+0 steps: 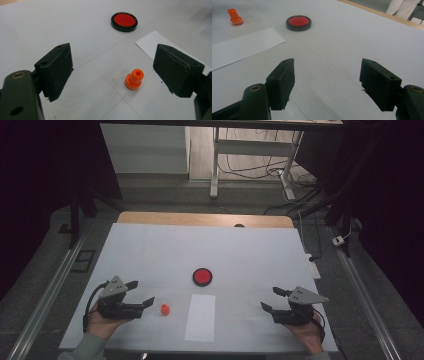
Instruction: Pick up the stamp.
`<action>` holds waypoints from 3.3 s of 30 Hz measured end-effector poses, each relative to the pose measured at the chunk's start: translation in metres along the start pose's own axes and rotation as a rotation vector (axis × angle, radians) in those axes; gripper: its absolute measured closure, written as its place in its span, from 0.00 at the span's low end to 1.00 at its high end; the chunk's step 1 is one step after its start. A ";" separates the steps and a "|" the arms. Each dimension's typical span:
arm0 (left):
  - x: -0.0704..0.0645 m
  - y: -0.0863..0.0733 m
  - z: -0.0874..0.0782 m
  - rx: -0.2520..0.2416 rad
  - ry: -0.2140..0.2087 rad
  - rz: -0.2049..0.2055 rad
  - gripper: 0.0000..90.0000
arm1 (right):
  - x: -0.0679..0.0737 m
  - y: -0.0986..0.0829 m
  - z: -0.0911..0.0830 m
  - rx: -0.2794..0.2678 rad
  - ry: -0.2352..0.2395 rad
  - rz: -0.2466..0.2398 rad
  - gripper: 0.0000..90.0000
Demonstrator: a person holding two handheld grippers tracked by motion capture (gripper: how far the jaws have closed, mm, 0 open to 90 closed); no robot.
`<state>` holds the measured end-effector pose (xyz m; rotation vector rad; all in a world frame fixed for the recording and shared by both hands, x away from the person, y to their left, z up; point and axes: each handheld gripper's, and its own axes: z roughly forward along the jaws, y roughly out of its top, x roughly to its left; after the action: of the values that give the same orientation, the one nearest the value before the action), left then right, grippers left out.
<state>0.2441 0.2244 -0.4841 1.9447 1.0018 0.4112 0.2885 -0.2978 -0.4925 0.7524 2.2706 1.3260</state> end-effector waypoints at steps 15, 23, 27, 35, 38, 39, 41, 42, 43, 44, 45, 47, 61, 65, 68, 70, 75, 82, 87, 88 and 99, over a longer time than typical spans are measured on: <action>-0.019 0.010 0.011 0.030 -0.072 0.063 0.19 | 0.006 -0.001 0.003 0.010 0.004 -0.007 0.31; -0.027 0.012 0.018 0.066 -0.092 0.092 0.20 | 0.005 -0.002 0.003 0.007 0.008 -0.007 0.32; -0.030 0.013 0.022 0.079 -0.100 0.100 0.20 | 0.005 -0.002 0.003 0.011 0.010 -0.009 0.32; -0.032 0.009 0.030 0.128 -0.112 0.120 0.22 | 0.007 -0.002 0.006 0.024 0.012 -0.018 0.32; -0.032 0.006 0.033 0.147 -0.108 0.120 0.23 | 0.007 -0.002 0.007 0.025 0.013 -0.013 0.32; -0.032 0.006 0.033 0.147 -0.108 0.120 0.23 | 0.007 -0.002 0.007 0.025 0.014 -0.013 0.32; -0.030 0.004 0.037 0.163 -0.108 0.117 0.24 | 0.008 -0.002 0.007 0.031 0.010 -0.016 0.32; -0.030 0.003 0.038 0.169 -0.108 0.115 0.25 | 0.008 -0.002 0.007 0.031 0.010 -0.016 0.32; -0.030 0.003 0.038 0.169 -0.108 0.115 0.25 | 0.008 -0.002 0.007 0.030 0.009 -0.016 0.32; -0.030 0.001 0.040 0.176 -0.101 0.120 0.26 | 0.007 -0.002 0.007 0.030 0.009 -0.016 0.32; -0.030 0.000 0.041 0.180 -0.099 0.125 0.28 | 0.007 -0.002 0.007 0.030 0.009 -0.016 0.32; -0.030 0.000 0.042 0.183 -0.100 0.127 0.29 | 0.007 -0.003 0.007 0.032 0.009 -0.016 0.32; -0.031 -0.006 0.055 0.230 -0.088 0.167 0.40 | 0.008 -0.003 0.008 0.032 0.013 -0.013 0.32; -0.032 -0.006 0.055 0.230 -0.085 0.171 0.44 | 0.008 -0.003 0.008 0.036 0.005 -0.014 0.32; -0.032 -0.007 0.057 0.237 -0.085 0.177 0.48 | 0.008 -0.004 0.008 0.032 0.012 -0.012 0.32; -0.032 -0.007 0.058 0.239 -0.086 0.178 0.51 | 0.008 -0.004 0.008 0.032 0.011 -0.010 0.32; -0.032 -0.008 0.059 0.248 -0.090 0.181 0.56 | 0.008 -0.004 0.008 0.031 0.011 -0.010 0.32; -0.032 -0.009 0.060 0.251 -0.091 0.187 0.64 | 0.007 -0.004 0.008 0.024 0.013 -0.003 0.32; -0.032 -0.010 0.061 0.256 -0.090 0.195 0.69 | 0.007 -0.004 0.008 0.029 0.011 -0.005 0.32; -0.032 -0.010 0.061 0.257 -0.091 0.195 0.69 | 0.007 -0.004 0.008 0.029 0.011 -0.005 0.32; -0.031 -0.011 0.060 0.251 -0.089 0.195 0.79 | 0.007 -0.004 0.008 0.029 0.004 -0.003 0.32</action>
<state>0.2563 0.1697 -0.5230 2.2766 0.8418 0.3155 0.2866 -0.2902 -0.5003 0.7568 2.2975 1.2976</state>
